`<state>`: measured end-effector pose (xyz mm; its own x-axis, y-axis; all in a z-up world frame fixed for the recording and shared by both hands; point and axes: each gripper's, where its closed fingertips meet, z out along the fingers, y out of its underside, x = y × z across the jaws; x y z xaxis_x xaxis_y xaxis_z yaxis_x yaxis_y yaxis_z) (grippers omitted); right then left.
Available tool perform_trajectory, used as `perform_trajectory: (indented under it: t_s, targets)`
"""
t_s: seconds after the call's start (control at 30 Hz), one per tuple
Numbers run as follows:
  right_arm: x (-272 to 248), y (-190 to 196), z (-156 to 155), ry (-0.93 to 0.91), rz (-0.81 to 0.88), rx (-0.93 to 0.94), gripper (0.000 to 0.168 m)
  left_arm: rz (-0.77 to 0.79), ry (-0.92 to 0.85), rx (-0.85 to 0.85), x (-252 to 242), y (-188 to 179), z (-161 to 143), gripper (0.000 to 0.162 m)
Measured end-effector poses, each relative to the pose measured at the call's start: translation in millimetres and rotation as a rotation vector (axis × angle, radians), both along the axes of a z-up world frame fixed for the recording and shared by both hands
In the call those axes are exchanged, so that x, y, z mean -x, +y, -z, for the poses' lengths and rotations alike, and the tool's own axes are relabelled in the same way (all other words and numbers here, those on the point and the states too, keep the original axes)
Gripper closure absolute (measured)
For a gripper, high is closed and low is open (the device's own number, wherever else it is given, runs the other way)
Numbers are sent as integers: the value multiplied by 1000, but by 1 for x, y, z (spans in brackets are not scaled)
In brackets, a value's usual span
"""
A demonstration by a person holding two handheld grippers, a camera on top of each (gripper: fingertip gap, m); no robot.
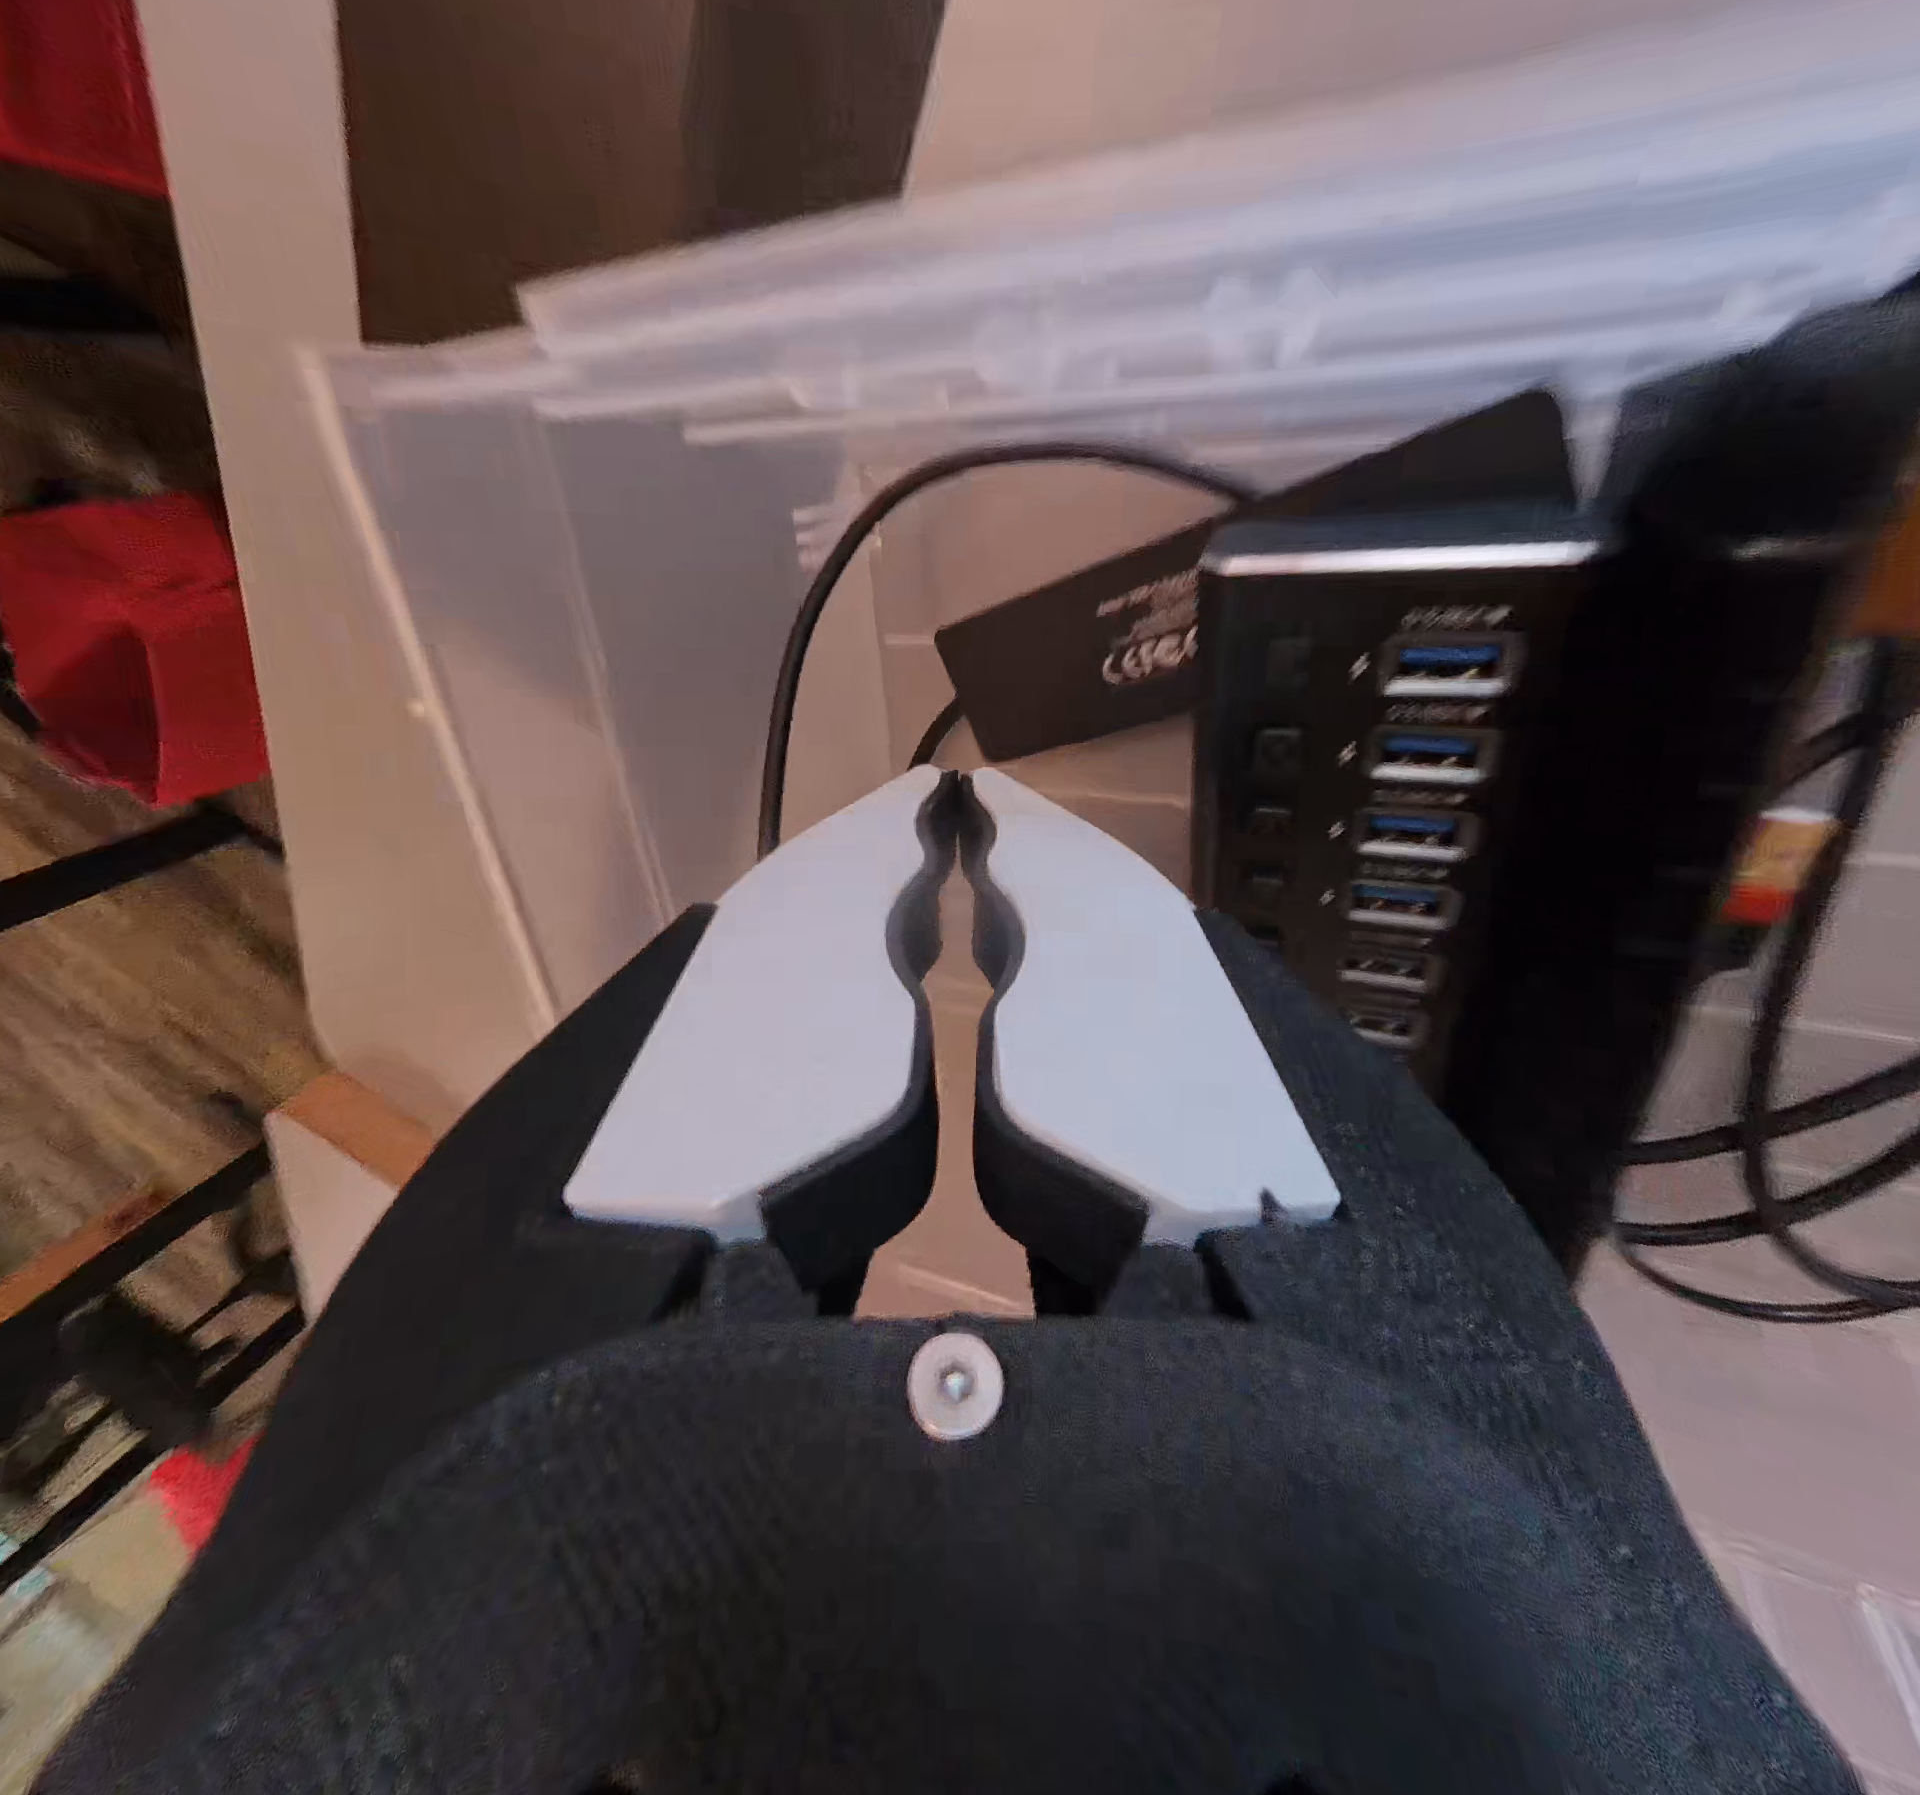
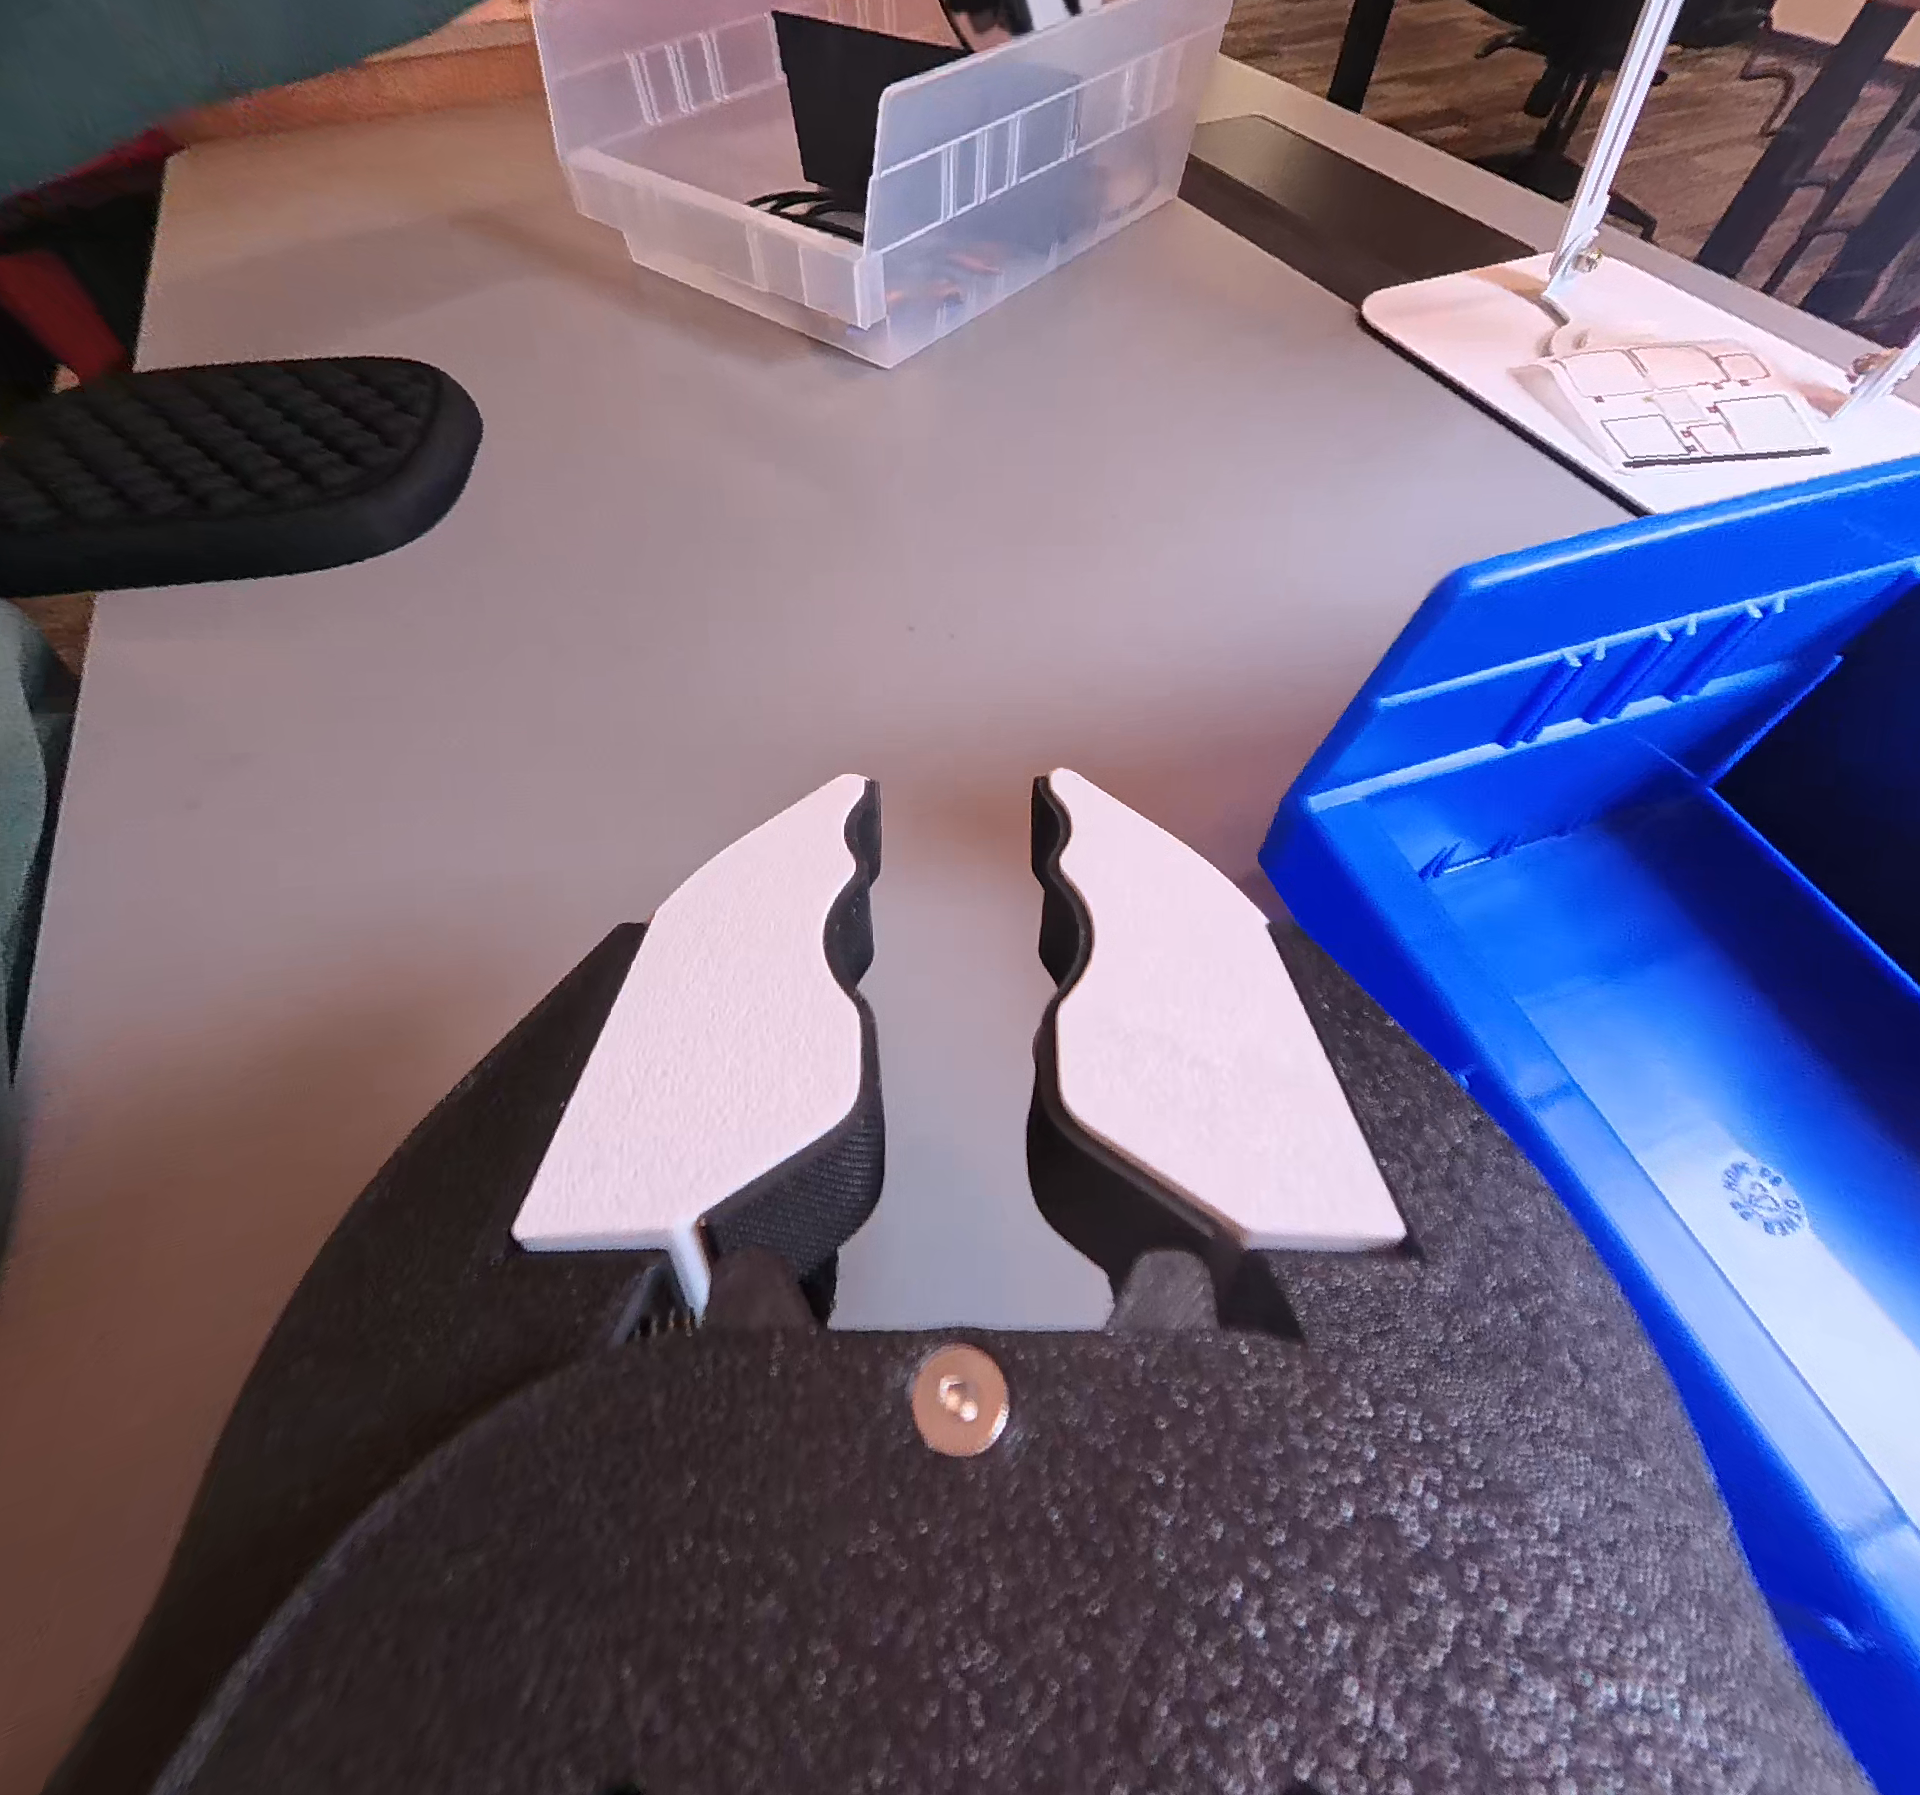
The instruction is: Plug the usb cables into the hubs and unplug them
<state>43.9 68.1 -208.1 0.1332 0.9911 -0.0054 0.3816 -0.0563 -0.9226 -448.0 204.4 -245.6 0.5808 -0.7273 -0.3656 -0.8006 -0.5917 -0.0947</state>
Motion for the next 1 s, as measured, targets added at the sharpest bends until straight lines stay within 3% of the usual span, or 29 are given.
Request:
perform_trajectory:
  t_s: [0.13, 0.27, 0.5, 0.83, 1.0]
  targets:
    - [2, -4, -2, -2, -12, -10, 140, -96, -171, 31, -19, 2, -1, 162]
    - [-2, -4, -1, -5, 4, -5, 140, -507, -380, 118, -20, 7, 20, 127]
    - [-5, 6, 13, -40, 55, 78, 140, -798, -522, 107, -19, 9, 27, 99]
    - [-8, 3, 24, -95, 71, 152, 140, -952, -558, 88, -20, 4, 38, 99]
    - [-11, 3, 23, -91, 75, 150, 140, -950, -602, 26, -17, 11, 33, 115]
